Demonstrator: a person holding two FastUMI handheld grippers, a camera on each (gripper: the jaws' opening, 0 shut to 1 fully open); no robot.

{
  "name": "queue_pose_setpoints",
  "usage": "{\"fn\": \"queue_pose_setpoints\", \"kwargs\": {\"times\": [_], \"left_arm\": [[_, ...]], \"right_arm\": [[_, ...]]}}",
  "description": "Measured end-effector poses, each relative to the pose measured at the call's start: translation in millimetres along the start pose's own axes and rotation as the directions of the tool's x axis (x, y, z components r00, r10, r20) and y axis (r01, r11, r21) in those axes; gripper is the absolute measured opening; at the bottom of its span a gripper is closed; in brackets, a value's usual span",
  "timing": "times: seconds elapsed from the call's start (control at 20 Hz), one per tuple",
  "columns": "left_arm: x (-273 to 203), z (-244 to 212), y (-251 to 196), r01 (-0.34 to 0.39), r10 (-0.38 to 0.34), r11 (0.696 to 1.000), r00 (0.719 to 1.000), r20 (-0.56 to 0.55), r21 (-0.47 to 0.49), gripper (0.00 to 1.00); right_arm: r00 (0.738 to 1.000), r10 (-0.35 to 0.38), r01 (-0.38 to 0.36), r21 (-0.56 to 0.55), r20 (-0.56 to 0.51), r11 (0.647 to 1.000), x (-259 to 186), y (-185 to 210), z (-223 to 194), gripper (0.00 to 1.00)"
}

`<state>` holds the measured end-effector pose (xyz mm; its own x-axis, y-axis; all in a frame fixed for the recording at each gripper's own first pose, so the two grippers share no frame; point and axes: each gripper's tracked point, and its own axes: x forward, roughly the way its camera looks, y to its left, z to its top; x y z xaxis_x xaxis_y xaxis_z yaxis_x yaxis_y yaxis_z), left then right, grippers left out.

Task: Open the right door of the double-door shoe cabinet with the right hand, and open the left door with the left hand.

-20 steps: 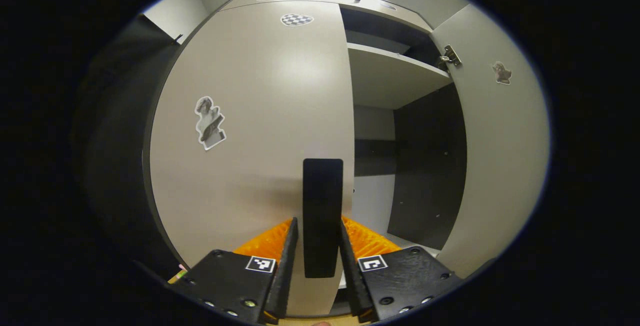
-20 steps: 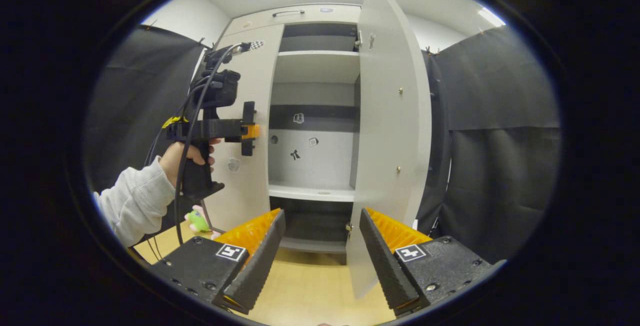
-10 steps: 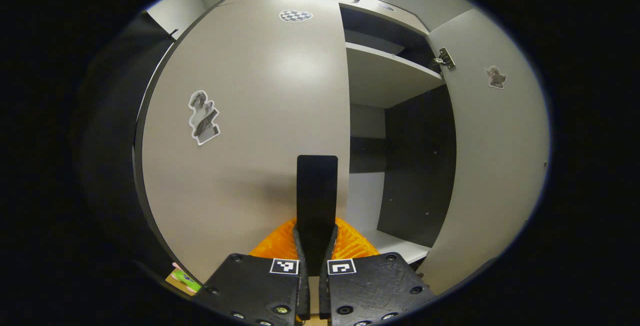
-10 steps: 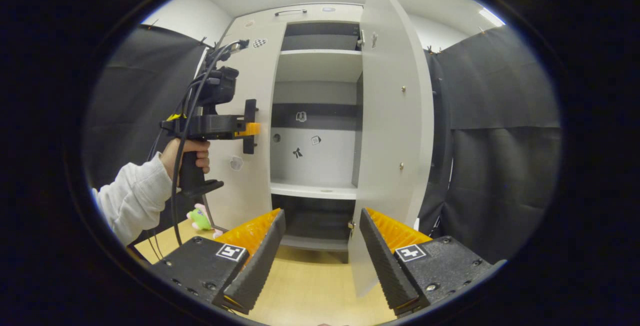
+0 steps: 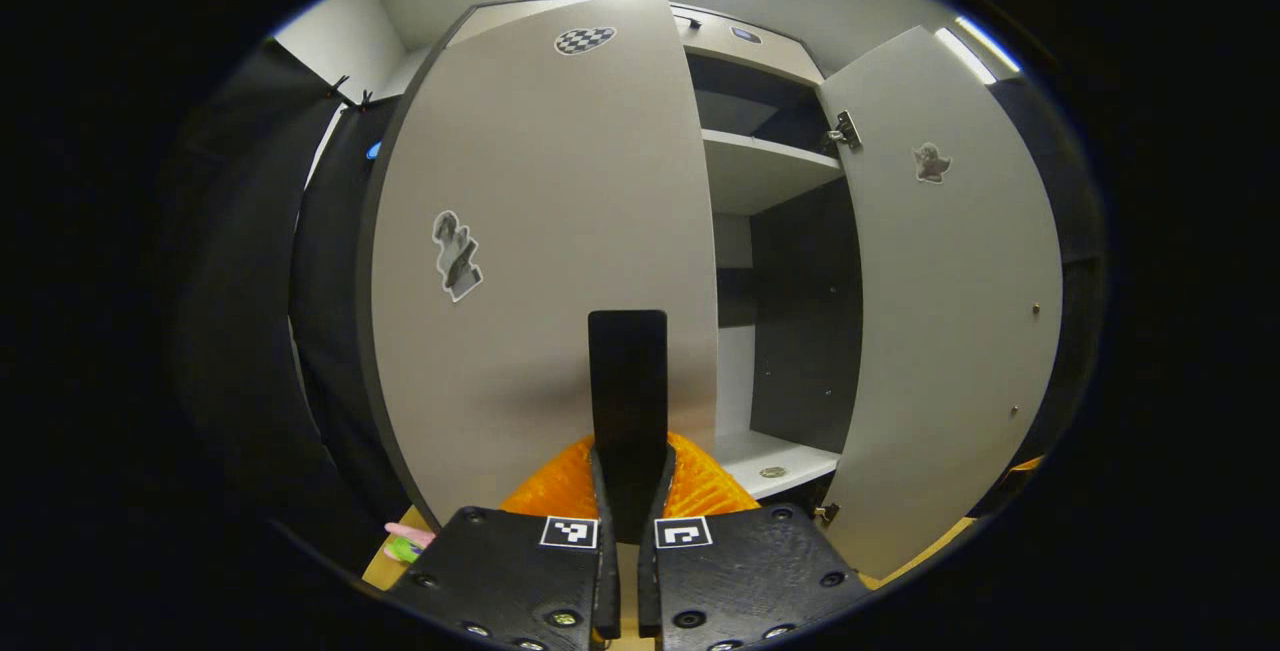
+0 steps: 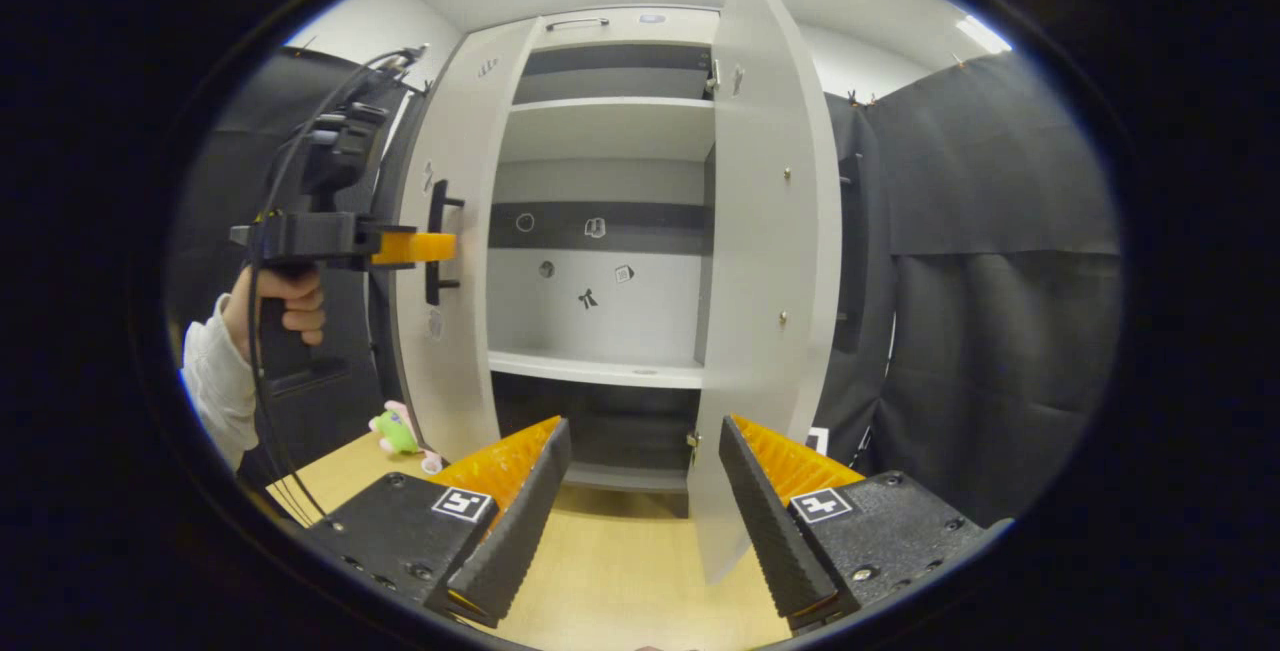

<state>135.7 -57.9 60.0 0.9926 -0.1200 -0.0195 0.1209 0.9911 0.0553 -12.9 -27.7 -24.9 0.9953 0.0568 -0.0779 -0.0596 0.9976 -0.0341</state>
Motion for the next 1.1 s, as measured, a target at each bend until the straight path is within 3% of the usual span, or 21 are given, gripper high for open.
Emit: {"fn": "queue_pose_setpoints", "kwargs": {"times": [0.55,1.1], "left_arm": [[-62.3,1.1,47.0,-0.072,0.071,0.997,0.997,0.018,0.021,0.05],[-100.8,-3.3,120.8,-0.235,0.234,0.971,0.972,0.024,0.044,0.04]], "right_arm": [[1.000,0.028,-0.028,0.004,-0.004,1.000,9.5,12.1,8.0,0.94],[0.998,0.067,-0.067,-0.027,-0.012,0.997,19.4,32.6,8.9,0.94]]}}
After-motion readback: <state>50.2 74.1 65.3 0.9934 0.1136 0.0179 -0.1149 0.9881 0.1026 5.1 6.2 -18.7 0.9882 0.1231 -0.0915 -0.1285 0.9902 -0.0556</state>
